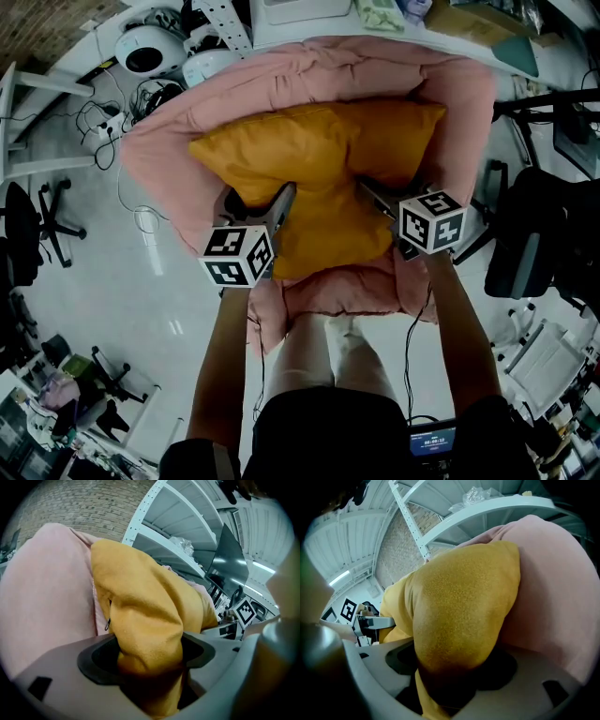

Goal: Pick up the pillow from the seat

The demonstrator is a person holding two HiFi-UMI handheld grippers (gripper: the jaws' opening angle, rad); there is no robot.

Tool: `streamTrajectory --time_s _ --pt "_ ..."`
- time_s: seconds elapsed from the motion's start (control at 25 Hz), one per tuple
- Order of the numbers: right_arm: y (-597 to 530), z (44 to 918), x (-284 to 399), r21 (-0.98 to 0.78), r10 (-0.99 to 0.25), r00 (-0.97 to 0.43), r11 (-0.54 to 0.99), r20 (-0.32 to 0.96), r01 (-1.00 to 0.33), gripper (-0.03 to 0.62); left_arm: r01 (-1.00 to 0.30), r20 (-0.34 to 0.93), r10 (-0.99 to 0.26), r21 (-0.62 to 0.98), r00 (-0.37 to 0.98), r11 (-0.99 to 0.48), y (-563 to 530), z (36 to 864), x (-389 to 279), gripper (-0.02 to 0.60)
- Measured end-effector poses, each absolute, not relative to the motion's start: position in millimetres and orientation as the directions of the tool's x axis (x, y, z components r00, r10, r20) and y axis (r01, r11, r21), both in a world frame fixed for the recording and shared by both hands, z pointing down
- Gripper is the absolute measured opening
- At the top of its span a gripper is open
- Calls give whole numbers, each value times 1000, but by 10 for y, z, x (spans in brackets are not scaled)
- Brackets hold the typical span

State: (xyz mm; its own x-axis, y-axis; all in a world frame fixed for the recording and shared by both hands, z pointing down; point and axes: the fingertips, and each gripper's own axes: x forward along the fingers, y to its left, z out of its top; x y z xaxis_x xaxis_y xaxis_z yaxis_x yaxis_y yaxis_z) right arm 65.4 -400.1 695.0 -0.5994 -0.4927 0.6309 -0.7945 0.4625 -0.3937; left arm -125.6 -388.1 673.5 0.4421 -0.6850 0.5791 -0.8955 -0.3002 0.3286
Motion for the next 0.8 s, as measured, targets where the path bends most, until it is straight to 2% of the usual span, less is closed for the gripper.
streamTrajectory --time_s 0.28,0.44,0.8 --pt "-3935 6956 586 -371 -487 -587 472 647 -800 237 -905 609 -670 313 424 -288 -3839 6746 -1157 273" --pt "-3898 6956 551 -371 -476 -595 484 648 -792 175 -901 612 -663 324 432 -288 -3818 6749 -1122 241" --pt "-3890 6958 564 -381 -471 -601 483 645 -788 166 -898 612 -658 332 438 -288 -3814 6756 -1103 235"
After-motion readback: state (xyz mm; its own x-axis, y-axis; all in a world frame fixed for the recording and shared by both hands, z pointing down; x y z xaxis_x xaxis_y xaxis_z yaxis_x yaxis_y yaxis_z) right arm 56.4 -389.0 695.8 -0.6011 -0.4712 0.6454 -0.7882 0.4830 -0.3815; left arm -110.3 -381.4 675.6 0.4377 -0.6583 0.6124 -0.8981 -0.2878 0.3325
